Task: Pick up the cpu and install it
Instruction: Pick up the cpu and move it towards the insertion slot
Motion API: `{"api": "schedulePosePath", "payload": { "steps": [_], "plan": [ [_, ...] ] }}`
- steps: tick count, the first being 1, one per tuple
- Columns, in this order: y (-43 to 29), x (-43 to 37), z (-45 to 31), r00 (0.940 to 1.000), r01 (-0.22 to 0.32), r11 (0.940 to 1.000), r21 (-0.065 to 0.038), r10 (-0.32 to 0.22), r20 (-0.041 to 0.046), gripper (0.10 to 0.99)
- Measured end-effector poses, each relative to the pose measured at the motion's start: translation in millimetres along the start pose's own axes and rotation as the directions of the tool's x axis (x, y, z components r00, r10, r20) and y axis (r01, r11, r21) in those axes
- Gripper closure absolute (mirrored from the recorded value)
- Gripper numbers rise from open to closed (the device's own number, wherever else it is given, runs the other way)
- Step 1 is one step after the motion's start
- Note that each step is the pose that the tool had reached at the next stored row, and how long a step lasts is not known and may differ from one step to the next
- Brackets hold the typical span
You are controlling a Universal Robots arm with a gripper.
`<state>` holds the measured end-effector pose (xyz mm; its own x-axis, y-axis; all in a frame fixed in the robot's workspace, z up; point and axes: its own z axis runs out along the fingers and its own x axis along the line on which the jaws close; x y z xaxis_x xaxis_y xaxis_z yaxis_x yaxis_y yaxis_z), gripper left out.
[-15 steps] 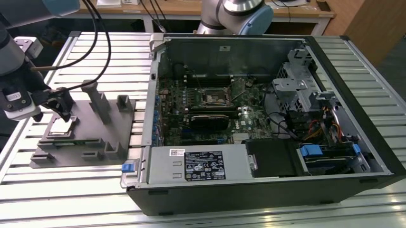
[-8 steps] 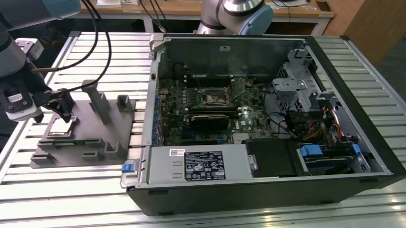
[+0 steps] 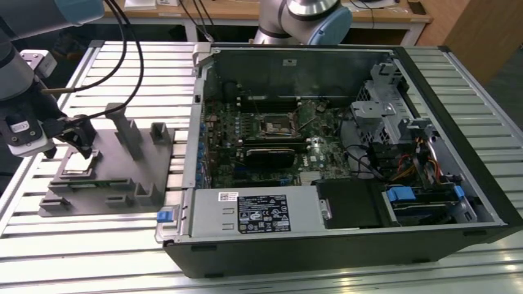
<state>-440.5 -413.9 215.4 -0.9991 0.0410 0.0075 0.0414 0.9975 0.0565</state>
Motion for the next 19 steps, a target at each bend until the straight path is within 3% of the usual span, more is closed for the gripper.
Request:
{"api": "schedulePosePath", "payload": {
  "steps": [7,19],
  "plan": [
    [0.0,0.0,0.3,1.0000,0.000,1.0000,0.000,0.000,0.0000,0.380],
    [-0.5,-0.1,9.3,1.0000,0.000,1.0000,0.000,0.000,0.0000,0.380]
  ]
}}
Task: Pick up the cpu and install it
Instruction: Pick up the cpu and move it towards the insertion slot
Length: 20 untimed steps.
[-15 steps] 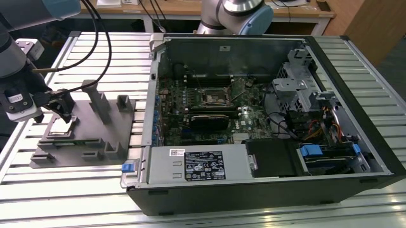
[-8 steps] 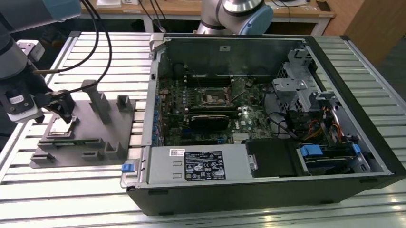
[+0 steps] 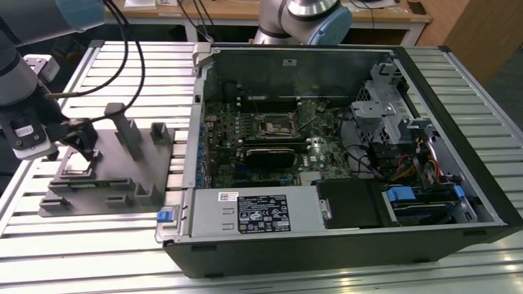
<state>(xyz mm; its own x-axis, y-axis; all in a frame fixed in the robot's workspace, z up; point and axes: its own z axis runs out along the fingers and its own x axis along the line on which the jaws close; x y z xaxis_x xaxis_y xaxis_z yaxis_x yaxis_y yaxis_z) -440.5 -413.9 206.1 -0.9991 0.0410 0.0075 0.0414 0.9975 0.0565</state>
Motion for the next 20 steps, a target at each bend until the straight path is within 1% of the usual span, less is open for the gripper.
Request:
{"api": "schedulePosePath", "payload": {
  "steps": [3,4,20],
  "plan": [
    [-0.1,0.0,2.6,1.0000,0.000,1.0000,-0.001,0.000,-0.0003,0.380],
    [-0.3,0.0,5.1,1.0000,0.000,1.0000,-0.001,0.000,-0.0004,0.380],
    [-0.5,0.0,10.0,1.0000,0.001,1.0000,-0.001,-0.001,-0.0005,0.380]
  ]
}}
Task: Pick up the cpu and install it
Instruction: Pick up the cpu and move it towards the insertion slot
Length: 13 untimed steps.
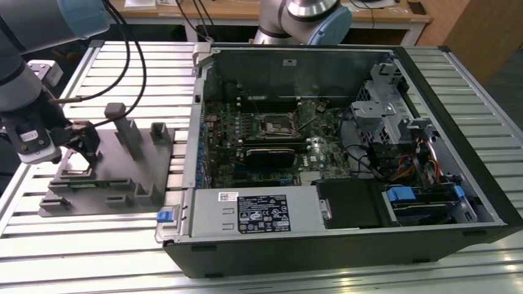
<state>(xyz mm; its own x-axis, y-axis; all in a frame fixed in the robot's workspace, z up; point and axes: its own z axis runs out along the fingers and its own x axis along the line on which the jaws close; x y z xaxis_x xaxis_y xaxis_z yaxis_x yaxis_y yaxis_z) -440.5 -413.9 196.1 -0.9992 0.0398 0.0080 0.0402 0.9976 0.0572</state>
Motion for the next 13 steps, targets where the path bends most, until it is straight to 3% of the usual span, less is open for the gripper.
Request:
{"api": "schedulePosePath", "payload": {
  "steps": [13],
  "plan": [
    [1.1,0.1,5.6,1.0000,-0.001,1.0000,0.000,0.001,-0.0029,0.380]
  ]
}}
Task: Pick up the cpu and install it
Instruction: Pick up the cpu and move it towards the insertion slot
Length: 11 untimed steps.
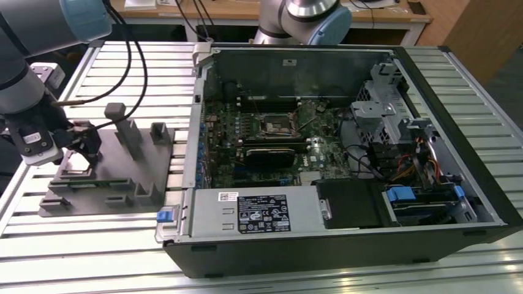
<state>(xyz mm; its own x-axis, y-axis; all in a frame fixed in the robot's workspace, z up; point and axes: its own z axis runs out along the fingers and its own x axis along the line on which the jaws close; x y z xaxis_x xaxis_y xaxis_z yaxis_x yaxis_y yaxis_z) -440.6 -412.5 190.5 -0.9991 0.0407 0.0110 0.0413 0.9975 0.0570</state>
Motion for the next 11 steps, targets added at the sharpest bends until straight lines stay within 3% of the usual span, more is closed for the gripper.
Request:
{"api": "schedulePosePath", "payload": {
  "steps": [7,11],
  "plan": [
    [-0.3,-0.1,5.6,1.0000,0.000,1.0000,0.000,0.000,-0.0006,0.380],
    [-0.3,-0.1,6.1,1.0000,0.000,1.0000,0.000,0.000,-0.0008,0.463]
  ]
}}
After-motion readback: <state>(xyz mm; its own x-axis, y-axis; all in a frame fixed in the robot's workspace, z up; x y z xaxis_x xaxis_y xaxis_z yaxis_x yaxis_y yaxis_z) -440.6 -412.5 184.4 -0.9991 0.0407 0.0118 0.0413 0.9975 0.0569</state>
